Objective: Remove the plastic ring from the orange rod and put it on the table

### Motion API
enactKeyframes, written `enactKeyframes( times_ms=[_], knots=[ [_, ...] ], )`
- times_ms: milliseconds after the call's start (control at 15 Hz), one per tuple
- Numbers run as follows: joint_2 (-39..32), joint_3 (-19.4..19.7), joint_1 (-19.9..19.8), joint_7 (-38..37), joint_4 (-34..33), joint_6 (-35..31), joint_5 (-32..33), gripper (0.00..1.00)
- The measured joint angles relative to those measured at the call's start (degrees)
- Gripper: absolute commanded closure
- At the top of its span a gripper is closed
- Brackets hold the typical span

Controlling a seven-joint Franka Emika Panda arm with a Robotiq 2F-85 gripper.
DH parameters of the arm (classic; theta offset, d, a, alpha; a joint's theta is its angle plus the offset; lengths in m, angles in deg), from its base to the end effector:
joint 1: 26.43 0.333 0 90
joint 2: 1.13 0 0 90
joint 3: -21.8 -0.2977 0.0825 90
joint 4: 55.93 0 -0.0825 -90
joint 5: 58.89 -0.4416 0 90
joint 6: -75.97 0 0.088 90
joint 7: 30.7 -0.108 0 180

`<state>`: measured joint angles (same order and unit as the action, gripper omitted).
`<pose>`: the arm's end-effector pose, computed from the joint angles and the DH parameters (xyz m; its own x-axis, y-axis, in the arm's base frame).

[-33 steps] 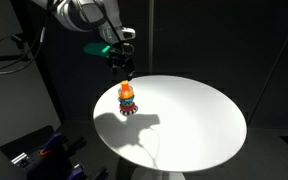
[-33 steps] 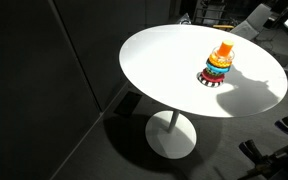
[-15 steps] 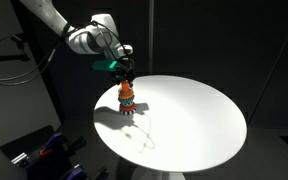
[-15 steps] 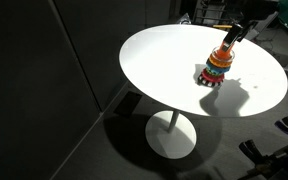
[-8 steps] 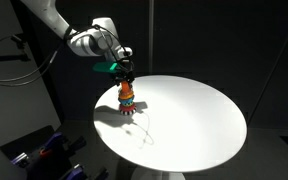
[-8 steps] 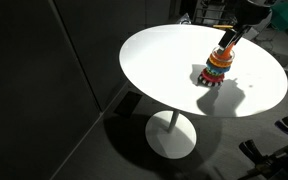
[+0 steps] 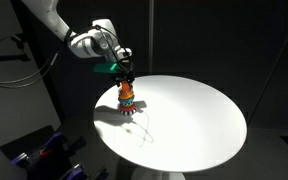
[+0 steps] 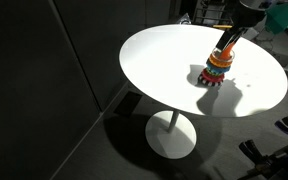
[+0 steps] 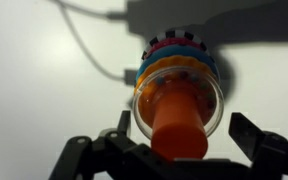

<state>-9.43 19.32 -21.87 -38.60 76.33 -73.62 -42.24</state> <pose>0.5669 0.0765 0.2337 0.9599 0.2310 0.1586 0.2068 -0.9659 0.1557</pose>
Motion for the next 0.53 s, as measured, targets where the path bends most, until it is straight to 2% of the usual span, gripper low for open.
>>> enactKeyframes(
  times_ms=[533],
  knots=[
    [-2.11,0.53,0.09,-1.08,-0.73,0.0,1.3,0.0]
  ],
)
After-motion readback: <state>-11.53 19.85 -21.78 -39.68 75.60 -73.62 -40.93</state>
